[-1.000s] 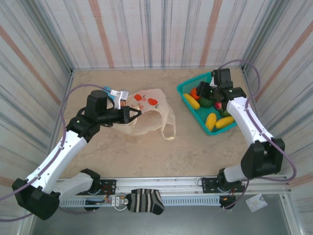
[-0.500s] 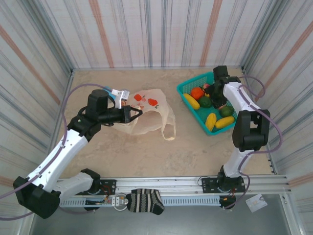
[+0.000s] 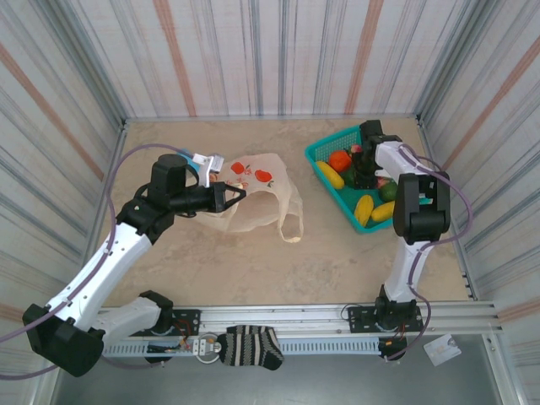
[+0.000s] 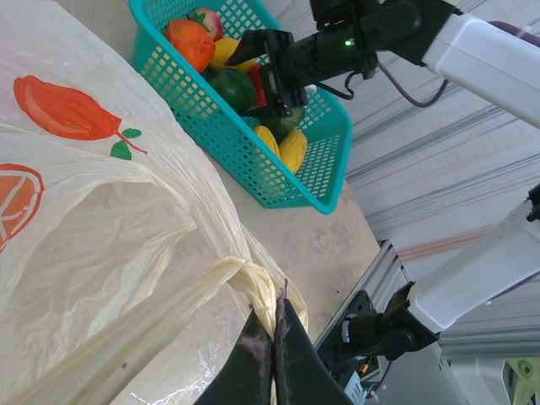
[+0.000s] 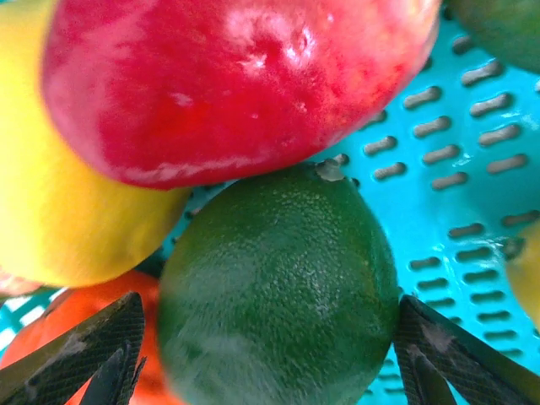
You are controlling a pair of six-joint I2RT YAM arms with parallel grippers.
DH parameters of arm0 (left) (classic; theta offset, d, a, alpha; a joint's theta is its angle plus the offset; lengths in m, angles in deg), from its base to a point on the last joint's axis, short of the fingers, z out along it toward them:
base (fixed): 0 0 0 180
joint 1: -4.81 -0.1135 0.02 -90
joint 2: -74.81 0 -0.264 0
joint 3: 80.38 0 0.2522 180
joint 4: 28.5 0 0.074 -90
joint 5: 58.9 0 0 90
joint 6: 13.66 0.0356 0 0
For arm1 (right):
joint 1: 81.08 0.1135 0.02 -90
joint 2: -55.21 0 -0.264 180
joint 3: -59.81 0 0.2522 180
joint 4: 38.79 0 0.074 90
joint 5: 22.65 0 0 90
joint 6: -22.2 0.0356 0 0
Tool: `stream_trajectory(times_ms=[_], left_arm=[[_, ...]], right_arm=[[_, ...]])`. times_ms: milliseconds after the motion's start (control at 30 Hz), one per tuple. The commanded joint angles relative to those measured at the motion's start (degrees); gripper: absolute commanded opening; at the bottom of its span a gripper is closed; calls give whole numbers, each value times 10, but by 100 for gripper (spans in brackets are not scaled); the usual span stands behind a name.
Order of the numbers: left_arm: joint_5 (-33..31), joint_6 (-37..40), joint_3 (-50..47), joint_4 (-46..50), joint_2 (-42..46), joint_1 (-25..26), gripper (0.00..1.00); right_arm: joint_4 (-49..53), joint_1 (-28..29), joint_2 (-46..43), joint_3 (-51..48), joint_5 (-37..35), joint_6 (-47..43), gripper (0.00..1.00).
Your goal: Place the fake fruits into the plastic bag and tie a complex knot
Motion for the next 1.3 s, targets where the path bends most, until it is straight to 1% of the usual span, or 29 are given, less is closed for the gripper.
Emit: stream_trajectory(times_ms=[0, 167, 333, 433, 567, 633, 733, 800, 933, 1033, 1133, 1200, 1267], left_arm=[[11, 19, 9, -1, -4, 6, 0], [7, 18, 7, -3, -5, 7, 0], [4, 18, 7, -3, -8, 6, 0], [3, 17, 8, -1, -8, 6, 0], [3, 17, 12, 7, -7, 6, 0], [0, 20, 14, 12, -4, 6, 0], [-6, 26, 20, 20, -1, 7, 0], [-11, 29, 23, 26, 2, 6, 0], [-23, 33, 24, 35, 6, 6, 0], [-28, 33, 28, 40, 4, 6, 0], [-33, 31, 34, 43, 8, 6, 0], [-37, 31, 35, 46, 10, 6, 0], [-40, 31, 39, 50, 10, 6, 0]], right_arm=[[-13, -1, 24, 1, 4, 32, 77], [-15, -5, 26, -11, -2, 21, 73], [-47, -10, -8, -42, -5, -1, 62], [-62, -11, -40, -49, 0, -41, 60], [-77, -16, -101, -65, 27, -106, 60], [-131, -16, -143, -100, 52, -141, 60], [-226, -18, -204, -154, 124, -199, 56], [-266, -14, -240, -179, 167, -241, 54], [-323, -1, -302, -207, 251, -351, 53], [-337, 31, -326, -191, 322, -433, 53], [-323, 85, -340, -172, 406, -501, 53], [-301, 131, -352, -170, 430, -545, 53], [-249, 191, -364, -162, 424, -614, 53]])
